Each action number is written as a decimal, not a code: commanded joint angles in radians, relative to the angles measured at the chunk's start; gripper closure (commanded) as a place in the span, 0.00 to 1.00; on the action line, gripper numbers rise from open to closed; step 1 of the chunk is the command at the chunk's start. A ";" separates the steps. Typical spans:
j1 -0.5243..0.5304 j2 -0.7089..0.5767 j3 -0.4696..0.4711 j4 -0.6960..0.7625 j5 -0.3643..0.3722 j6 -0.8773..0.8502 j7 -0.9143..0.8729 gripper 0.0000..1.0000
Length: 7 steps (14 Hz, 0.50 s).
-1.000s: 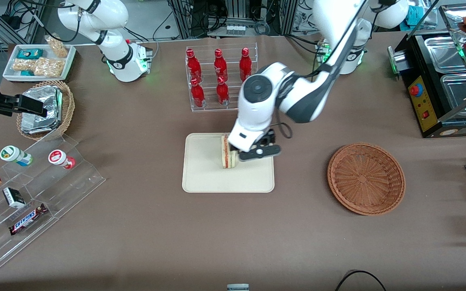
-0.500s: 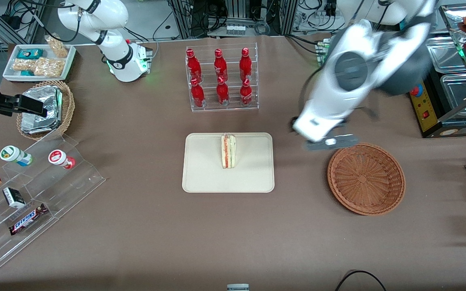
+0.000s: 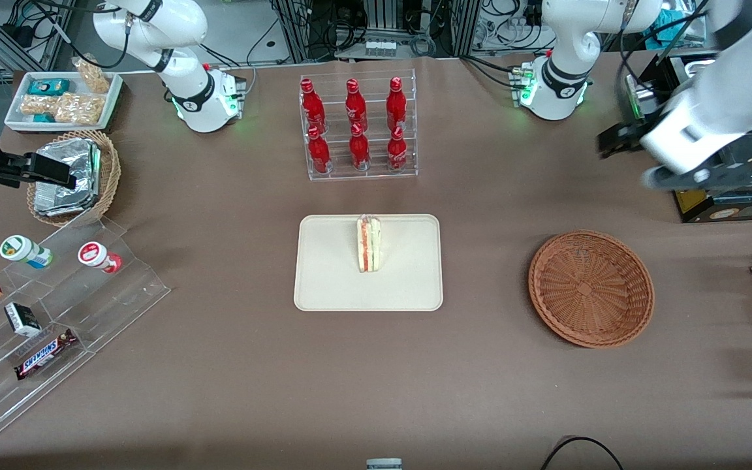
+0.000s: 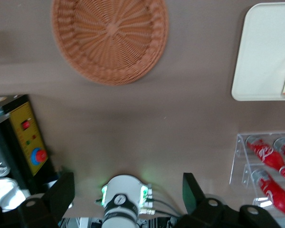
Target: Place sandwich from basket to tray
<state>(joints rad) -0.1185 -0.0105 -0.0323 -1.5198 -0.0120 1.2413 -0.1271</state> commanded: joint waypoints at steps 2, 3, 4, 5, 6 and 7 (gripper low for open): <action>0.033 -0.032 0.003 0.059 0.007 -0.045 0.064 0.00; 0.033 -0.031 0.000 0.075 0.019 -0.063 0.058 0.00; 0.031 -0.026 -0.001 0.094 0.024 -0.077 0.057 0.00; 0.030 -0.025 -0.004 0.102 0.021 -0.083 0.054 0.00; 0.030 -0.028 -0.006 0.102 0.009 -0.083 0.046 0.00; 0.022 -0.026 -0.014 0.102 0.009 -0.080 0.015 0.00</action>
<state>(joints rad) -0.0873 -0.0477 -0.0338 -1.4459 -0.0067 1.1829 -0.0806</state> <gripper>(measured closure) 0.000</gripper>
